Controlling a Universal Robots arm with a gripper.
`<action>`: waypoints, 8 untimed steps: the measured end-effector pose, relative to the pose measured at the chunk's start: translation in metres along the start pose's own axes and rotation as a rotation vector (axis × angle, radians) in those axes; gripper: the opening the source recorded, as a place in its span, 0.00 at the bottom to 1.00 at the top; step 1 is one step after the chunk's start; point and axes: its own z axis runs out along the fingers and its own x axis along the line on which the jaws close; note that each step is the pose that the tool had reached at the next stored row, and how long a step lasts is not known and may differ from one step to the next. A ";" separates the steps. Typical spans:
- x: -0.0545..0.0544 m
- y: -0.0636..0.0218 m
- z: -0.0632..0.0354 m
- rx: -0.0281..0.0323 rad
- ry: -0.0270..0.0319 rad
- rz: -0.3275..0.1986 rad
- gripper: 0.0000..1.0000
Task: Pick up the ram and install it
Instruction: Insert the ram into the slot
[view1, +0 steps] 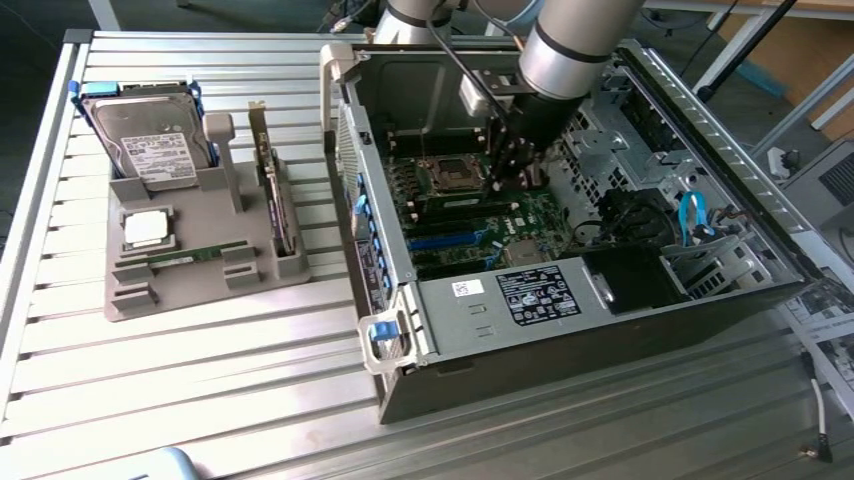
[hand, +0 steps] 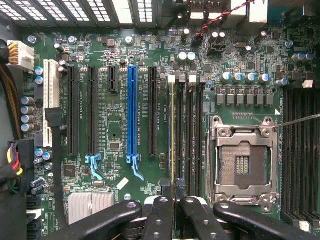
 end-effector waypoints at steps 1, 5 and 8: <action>0.000 0.0002 0.0003 -0.0001 0.0002 0.000 0.12; -0.001 0.0011 0.0015 -0.0001 0.0002 0.000 0.12; -0.001 0.0011 0.0027 -0.0001 0.0002 0.000 0.12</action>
